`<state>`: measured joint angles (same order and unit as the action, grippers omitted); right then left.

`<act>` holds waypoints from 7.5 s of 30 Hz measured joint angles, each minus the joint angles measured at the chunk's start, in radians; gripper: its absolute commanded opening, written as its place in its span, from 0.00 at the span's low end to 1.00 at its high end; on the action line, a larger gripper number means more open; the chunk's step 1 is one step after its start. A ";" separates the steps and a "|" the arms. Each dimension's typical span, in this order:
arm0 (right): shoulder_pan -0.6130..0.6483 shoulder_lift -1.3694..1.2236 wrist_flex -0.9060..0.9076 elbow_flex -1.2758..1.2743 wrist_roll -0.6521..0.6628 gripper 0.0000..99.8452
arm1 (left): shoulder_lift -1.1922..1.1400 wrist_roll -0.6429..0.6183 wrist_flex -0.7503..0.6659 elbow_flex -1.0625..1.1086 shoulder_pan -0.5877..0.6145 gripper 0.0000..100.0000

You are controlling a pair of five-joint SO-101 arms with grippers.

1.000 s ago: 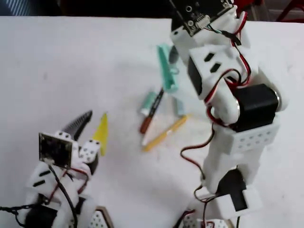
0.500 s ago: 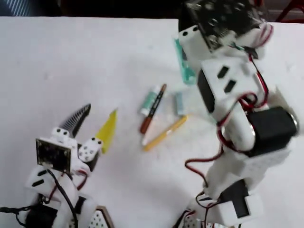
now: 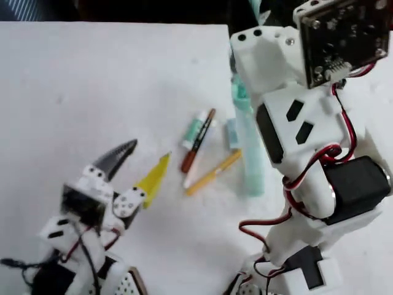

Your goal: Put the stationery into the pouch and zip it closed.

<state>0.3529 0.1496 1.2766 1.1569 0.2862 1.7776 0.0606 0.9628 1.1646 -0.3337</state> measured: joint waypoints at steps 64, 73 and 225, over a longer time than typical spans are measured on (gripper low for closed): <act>0.473 0.285 0.397 0.002 0.101 0.02 | -0.043 0.180 0.233 -0.160 0.014 0.28; 0.474 0.313 0.414 0.003 0.101 0.02 | -0.043 0.181 0.190 -0.114 0.018 0.28; 0.585 0.658 -0.250 -1.653 0.172 0.17 | 0.046 -0.048 -0.216 0.321 0.132 0.02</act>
<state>0.9375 0.8078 1.0265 -0.4956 0.4580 1.8236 0.0130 0.7465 1.4853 -0.2018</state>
